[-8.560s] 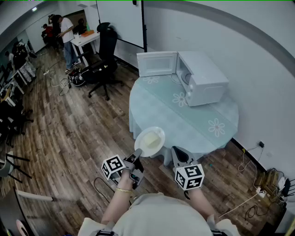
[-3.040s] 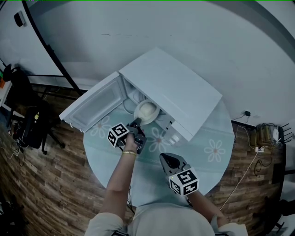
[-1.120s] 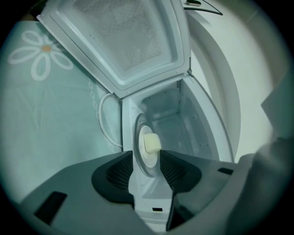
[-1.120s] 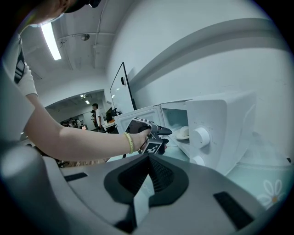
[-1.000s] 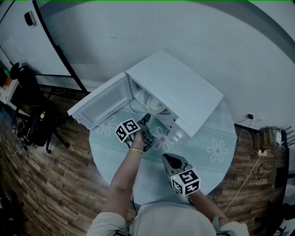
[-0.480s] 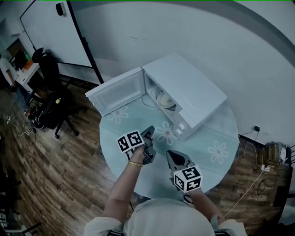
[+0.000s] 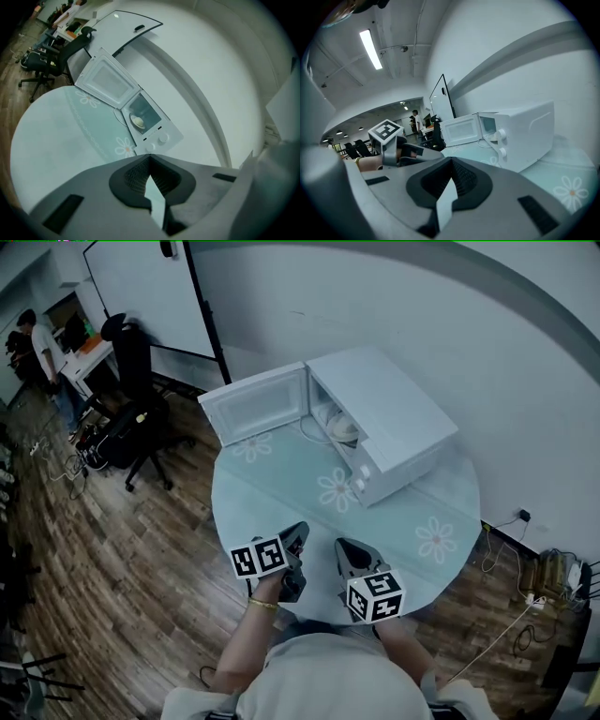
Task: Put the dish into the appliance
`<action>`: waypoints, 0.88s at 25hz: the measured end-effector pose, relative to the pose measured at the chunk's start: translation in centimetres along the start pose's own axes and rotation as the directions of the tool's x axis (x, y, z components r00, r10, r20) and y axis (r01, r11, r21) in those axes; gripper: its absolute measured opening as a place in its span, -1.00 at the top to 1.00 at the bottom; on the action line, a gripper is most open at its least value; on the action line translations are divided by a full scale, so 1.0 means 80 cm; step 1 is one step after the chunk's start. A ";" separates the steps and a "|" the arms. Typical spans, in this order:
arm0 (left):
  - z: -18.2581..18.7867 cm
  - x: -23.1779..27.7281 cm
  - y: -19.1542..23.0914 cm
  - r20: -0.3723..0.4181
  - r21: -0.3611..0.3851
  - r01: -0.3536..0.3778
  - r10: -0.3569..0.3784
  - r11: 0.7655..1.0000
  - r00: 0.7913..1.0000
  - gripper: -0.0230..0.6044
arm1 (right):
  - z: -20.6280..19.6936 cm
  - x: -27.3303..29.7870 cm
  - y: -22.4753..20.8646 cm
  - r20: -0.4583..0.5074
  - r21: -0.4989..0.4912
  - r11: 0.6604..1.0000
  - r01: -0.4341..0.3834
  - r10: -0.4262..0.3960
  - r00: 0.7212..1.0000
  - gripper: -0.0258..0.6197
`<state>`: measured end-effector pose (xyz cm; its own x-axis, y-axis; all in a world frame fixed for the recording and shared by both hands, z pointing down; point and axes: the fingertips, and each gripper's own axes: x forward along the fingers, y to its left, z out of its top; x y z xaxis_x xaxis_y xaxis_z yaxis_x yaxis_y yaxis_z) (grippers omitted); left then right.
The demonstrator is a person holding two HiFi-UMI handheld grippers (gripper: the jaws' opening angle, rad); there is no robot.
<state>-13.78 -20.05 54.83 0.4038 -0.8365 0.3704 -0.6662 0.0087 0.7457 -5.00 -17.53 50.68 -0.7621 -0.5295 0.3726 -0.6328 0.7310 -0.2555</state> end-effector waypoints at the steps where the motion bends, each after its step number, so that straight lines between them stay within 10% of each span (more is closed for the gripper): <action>1: -0.012 -0.012 -0.004 0.001 0.009 -0.009 0.009 1.000 1.000 0.89 | -0.004 -0.008 0.004 -0.002 -0.002 1.000 -0.008 0.008 1.000 0.90; 22: -0.193 -0.194 -0.066 0.097 0.042 -0.101 0.097 0.994 0.991 0.89 | -0.108 -0.171 0.088 -0.051 -0.012 0.989 -0.145 0.144 0.988 0.90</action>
<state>-6.87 1.32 53.72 0.2750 -0.8807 0.3857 -0.7297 0.0701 0.6802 2.16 -1.40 51.46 -0.8372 -0.3964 0.3768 -0.5142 0.8051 -0.2957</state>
